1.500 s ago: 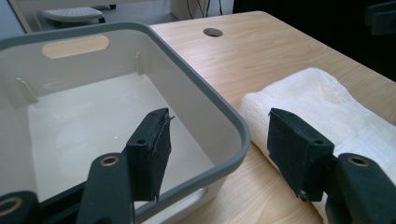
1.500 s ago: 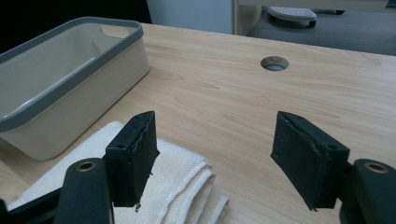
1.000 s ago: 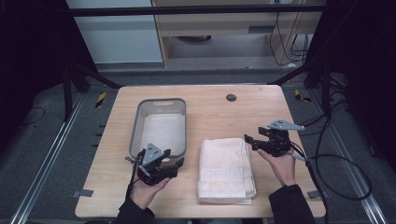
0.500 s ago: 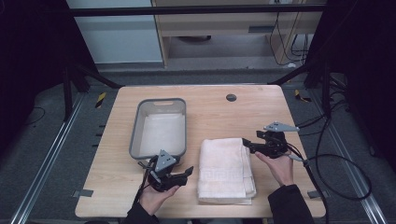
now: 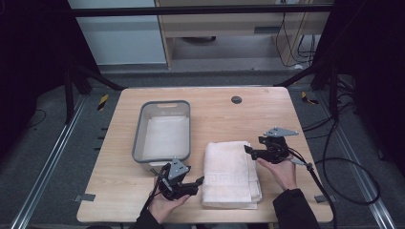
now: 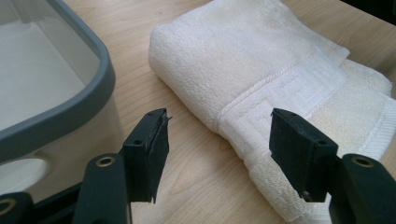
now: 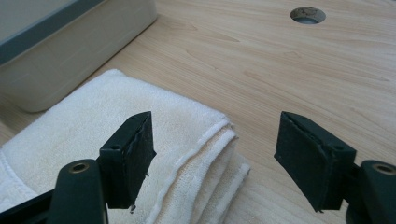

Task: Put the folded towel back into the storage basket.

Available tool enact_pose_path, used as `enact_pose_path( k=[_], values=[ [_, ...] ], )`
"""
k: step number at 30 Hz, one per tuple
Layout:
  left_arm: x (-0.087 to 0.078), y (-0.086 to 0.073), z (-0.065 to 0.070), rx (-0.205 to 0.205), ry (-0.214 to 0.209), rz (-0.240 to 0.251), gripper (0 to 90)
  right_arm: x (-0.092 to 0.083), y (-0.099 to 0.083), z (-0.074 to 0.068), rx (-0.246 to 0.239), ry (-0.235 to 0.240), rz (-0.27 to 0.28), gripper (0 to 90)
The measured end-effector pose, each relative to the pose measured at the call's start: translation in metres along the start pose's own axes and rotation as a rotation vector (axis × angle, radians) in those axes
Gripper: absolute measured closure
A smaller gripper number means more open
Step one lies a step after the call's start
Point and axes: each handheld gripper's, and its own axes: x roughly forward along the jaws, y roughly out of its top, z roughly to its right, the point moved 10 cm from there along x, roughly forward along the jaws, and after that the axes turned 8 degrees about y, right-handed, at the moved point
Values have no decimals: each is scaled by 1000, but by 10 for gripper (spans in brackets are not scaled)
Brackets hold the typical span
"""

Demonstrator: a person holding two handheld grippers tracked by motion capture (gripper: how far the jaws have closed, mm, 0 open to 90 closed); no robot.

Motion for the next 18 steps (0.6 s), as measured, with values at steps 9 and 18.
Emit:
enact_pose_path(
  k=[9, 18],
  values=[
    [9, -3, 8, 7, -15, -18, 362, 5, -11, 7, 38, 9, -13, 279],
    [19, -8, 14, 19, -19, -42, 347, 17, -22, 6, 30, 11, -67, 268]
  ],
)
